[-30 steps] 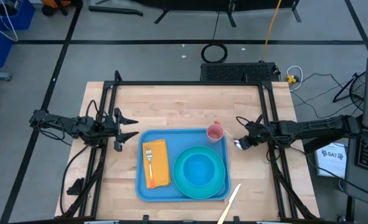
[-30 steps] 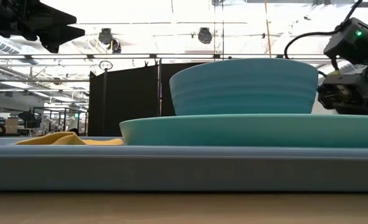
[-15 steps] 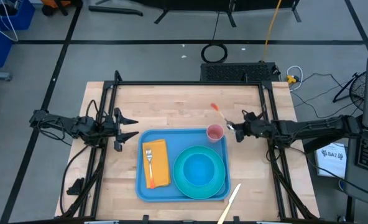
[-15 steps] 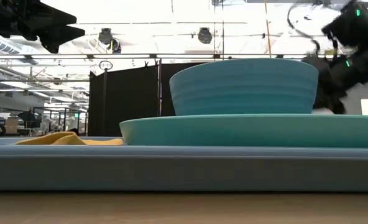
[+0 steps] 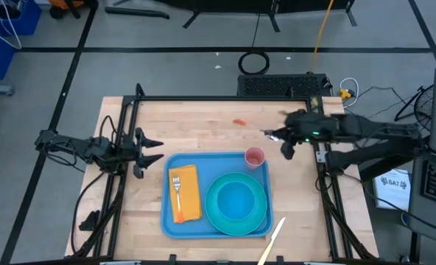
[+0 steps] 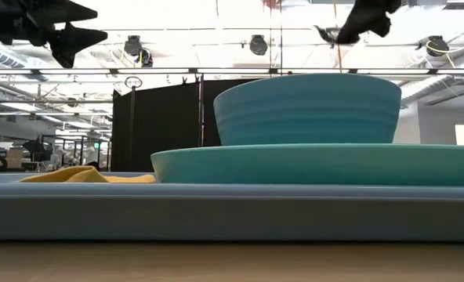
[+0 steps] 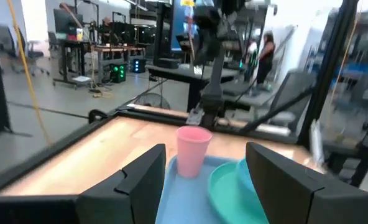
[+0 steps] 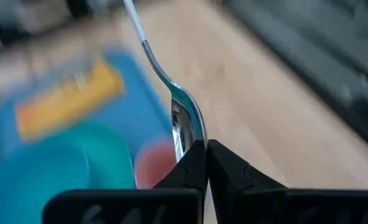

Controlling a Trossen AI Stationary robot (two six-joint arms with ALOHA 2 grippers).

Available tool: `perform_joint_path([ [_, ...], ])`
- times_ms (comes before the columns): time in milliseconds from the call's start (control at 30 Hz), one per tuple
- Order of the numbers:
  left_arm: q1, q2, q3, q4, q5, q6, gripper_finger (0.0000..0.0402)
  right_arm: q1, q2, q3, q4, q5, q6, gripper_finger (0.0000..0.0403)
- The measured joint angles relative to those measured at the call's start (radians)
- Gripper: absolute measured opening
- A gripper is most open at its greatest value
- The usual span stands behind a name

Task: Set up tray
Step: Put the orange spoon on the yellow napkin to the right of the orange fork

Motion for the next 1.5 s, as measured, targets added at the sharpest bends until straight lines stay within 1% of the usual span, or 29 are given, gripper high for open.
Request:
perform_joint_path([
  [67,0.000,0.001,0.000,0.025,0.000,-0.076,0.0228,0.000,0.124,0.129,-0.164,-0.033,-0.026,0.0000],
  [167,0.000,0.001,0.000,0.037,0.003,-0.166,0.0228,0.000,0.295,0.292,-0.322,-0.106,-0.089,0.0000],
  [300,0.000,0.015,0.000,0.027,0.000,-0.284,0.0228,0.001,0.478,0.462,-0.410,-0.237,-0.196,0.0000],
  [367,0.000,0.031,0.000,0.029,-0.005,-0.319,0.0228,0.008,0.554,0.531,-0.428,-0.286,-0.242,0.0000],
  [400,0.000,0.040,0.000,0.031,-0.006,-0.332,0.0228,0.013,0.583,0.563,-0.438,-0.293,-0.263,0.0000],
  [500,0.000,0.064,0.000,0.033,0.000,-0.369,0.0228,0.034,0.655,0.625,-0.465,-0.290,-0.301,0.0000],
  [600,0.000,0.103,0.000,0.037,0.016,-0.447,0.0228,0.056,0.705,0.653,-0.465,-0.292,-0.317,0.0000],
  [667,0.000,0.134,0.000,0.045,0.029,-0.469,0.0228,0.066,0.727,0.664,-0.469,-0.307,-0.320,0.0000],
  [800,0.000,0.224,0.000,0.155,0.071,-0.479,0.0228,0.085,0.758,0.666,-0.457,-0.316,-0.324,0.0000],
  [900,0.001,0.309,0.000,0.283,0.183,-0.481,0.0228,0.100,0.785,0.666,-0.447,-0.316,-0.320,0.0000],
  [967,0.004,0.374,0.002,0.359,0.227,-0.570,0.0228,0.109,0.797,0.666,-0.436,-0.316,-0.320,0.0000],
  [1067,0.033,0.470,0.030,0.361,0.290,-0.728,0.0228,0.120,0.809,0.666,-0.425,-0.317,-0.320,0.0000],
  [1133,0.060,0.538,0.063,0.344,0.372,-0.809,0.0228,0.122,0.814,0.666,-0.409,-0.317,-0.318,0.0000],
  [1200,0.091,0.606,0.114,0.326,0.467,-0.859,0.0228,0.121,0.817,0.666,-0.400,-0.321,-0.310,0.0000],
  [1300,0.140,0.699,0.228,0.253,0.617,-0.871,0.0227,0.120,0.822,0.666,-0.383,-0.362,-0.309,0.0000],
  [1367,0.169,0.760,0.323,0.146,0.696,-0.842,0.0227,0.121,0.824,0.666,-0.374,-0.365,-0.309,0.0000],
  [1433,0.192,0.823,0.426,0.020,0.760,-0.792,0.0227,0.121,0.824,0.666,-0.358,-0.367,-0.309,0.0000],
  [1500,0.209,0.885,0.519,-0.086,0.793,-0.743,0.0227,0.123,0.823,0.666,-0.345,-0.367,-0.306,0.0000],
])
